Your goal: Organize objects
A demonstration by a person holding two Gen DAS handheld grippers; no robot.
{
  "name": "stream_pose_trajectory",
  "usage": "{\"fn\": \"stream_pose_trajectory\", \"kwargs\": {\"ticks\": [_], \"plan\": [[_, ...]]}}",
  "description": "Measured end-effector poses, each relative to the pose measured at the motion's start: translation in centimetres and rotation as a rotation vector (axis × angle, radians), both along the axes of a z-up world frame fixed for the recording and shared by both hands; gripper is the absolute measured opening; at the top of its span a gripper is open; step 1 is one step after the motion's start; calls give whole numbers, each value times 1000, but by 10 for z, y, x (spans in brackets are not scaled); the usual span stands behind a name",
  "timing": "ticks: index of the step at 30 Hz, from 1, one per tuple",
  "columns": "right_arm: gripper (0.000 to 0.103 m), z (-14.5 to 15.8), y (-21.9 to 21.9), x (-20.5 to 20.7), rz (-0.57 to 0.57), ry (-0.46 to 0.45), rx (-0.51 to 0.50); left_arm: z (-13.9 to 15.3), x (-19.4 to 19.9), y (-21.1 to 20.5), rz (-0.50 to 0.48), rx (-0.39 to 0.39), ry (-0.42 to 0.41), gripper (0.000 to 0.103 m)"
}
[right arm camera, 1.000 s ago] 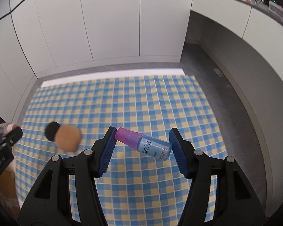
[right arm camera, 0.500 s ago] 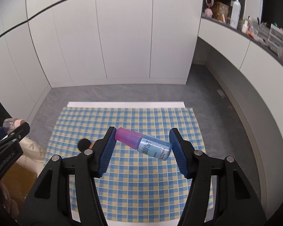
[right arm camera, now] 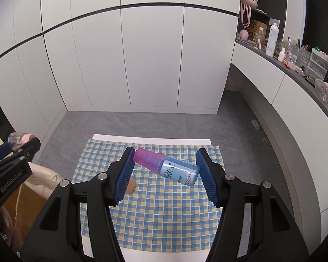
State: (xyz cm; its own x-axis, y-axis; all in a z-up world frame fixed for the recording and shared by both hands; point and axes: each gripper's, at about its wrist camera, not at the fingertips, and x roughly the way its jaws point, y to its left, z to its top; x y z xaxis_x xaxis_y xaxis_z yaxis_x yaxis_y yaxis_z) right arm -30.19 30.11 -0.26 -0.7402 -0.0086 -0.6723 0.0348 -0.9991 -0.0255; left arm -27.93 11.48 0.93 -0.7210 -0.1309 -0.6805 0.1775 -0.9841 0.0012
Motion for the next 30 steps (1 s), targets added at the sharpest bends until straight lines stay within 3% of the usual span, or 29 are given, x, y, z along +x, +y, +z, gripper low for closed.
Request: {"fn": "stream_pose_trajectory", "kwargs": {"ticks": [9,21,30], "plan": [[60,36,2,23,15,22,-14,36,25,9,-22,-17,27,61],[60,64,14,57,16,51,-20,52,58,17,-38,-31,49,61],[60,67,15,79,29,46,-17,55,82,20,-46,-30,55,61]]}}
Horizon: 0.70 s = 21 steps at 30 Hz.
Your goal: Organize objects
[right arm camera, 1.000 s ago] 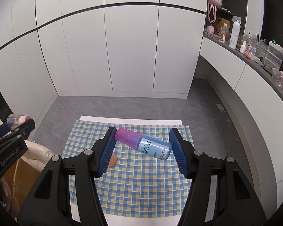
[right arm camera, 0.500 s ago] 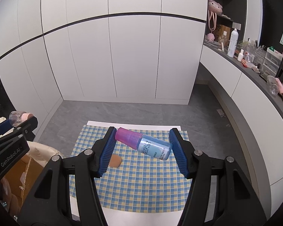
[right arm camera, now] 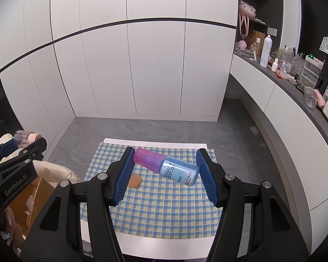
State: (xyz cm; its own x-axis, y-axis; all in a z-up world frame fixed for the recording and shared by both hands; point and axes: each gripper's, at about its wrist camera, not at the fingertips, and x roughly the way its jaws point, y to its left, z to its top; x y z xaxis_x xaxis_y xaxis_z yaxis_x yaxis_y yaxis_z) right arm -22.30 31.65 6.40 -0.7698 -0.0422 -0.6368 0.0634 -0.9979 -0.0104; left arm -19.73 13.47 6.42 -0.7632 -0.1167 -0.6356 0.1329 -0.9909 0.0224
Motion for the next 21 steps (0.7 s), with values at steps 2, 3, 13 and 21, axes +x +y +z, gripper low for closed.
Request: {"fn": "stream_pose_trajectory", "kwargs": {"ticks": [2,3,13,21], "plan": [[60,-1,0,4,0,-2,-2,0,7,0,3,-5,6,61],[60,-3,0,7,2,-4,-4,-1,10,0,4,-5,6,61],[60,-15,-1,41,18,-25,-20,-8,49,-12,-9,34,5,61],[60,-26,-2,83,43,-35,-32,-17,87,-26,-30,58,-6,61]]}}
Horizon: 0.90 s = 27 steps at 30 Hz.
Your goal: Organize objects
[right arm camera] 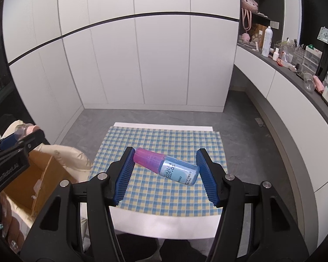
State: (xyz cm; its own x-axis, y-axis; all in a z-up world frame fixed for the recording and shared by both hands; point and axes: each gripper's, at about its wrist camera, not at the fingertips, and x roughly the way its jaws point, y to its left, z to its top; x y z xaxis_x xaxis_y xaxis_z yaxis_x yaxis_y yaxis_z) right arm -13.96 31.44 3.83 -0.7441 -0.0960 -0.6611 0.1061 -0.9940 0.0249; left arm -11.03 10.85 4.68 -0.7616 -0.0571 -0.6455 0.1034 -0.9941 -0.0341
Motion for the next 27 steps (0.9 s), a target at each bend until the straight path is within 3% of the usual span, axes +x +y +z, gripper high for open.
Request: {"fn": "stream_pose_trajectory", "kwargs": {"ticks": [12,19,27], "plan": [[60,-18,-11,53,62,-22,-25,-10,48,-17,-23,73,-14,61],[60,-29,-11,71,70,-47,-37,-17,74,-14,28,-44,22,61],[60,-39,-7,86,71,-70,-51,-30,99,-15,1,-42,-6,61]]}}
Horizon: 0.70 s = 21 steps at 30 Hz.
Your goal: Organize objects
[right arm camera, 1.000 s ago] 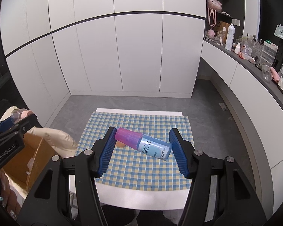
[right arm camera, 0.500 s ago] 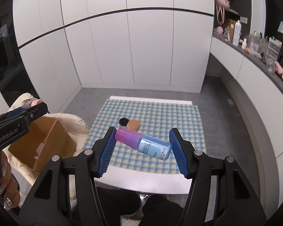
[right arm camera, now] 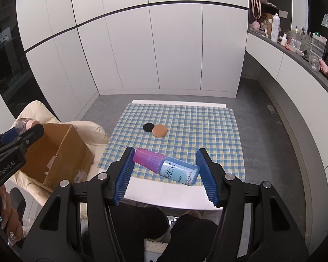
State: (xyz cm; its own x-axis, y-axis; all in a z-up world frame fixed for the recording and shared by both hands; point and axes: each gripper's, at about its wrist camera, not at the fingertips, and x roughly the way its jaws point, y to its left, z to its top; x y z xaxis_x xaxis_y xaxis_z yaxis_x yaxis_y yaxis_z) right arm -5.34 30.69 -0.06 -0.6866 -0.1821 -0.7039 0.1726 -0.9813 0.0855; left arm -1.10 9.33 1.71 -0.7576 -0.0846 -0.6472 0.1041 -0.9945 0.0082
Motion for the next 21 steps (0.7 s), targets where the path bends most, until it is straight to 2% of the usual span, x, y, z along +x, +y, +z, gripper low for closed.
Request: {"fn": "stream_pose_trajectory", "kwargs": {"ticks": [14,21], "plan": [[60,-48,16,44,-4,-94,10,-34,35,-17,-24,2,-71,61],[60,-55,19,65,8,-102,14,-56,45,-36,5,9,-133,61]]}}
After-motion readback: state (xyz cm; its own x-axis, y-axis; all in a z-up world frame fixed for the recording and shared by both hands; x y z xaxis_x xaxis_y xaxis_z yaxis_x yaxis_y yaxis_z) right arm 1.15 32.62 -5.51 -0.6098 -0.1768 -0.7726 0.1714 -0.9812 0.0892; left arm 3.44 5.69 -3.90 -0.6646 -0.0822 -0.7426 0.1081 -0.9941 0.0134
